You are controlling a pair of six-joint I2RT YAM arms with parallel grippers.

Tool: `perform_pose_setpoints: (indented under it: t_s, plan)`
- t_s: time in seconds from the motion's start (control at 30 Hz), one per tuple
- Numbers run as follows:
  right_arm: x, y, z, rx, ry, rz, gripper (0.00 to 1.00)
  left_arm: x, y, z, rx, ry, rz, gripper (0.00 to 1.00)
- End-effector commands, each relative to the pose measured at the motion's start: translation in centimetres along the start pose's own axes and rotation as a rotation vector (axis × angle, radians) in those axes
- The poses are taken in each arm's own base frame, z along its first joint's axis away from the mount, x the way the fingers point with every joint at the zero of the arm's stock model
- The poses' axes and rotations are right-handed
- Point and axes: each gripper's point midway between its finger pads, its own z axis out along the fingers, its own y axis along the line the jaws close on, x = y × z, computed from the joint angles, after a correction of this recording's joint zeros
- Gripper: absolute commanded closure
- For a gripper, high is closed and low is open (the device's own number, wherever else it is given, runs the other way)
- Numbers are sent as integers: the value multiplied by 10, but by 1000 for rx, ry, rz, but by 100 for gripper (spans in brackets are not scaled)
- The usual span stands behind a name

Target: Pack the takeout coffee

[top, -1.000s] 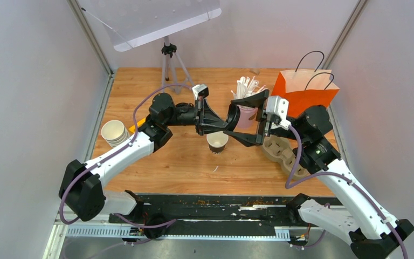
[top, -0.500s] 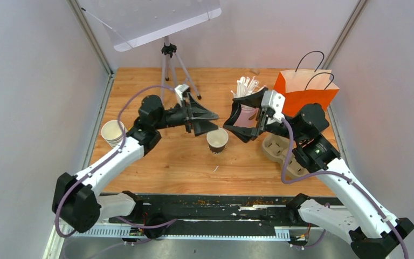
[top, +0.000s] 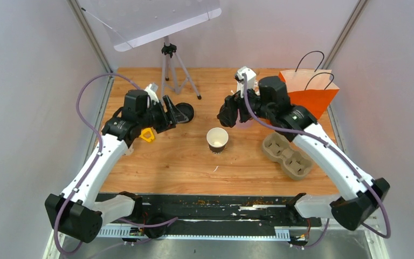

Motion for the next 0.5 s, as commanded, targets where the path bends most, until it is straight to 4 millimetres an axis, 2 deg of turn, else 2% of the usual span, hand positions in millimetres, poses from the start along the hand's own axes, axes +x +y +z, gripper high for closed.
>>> perform_pose_setpoints:
  t_s: [0.0,0.23,0.47]
  plan:
    - [35,-21,8,178,222,181,23,19,51,-6,-190,33,113,24]
    - [80,-18,49,213,534,264,21,35,76,-2,-243,85,140,23]
    - [112,-18,74,205,772,282,26,47,82,-3,-243,113,125,23]
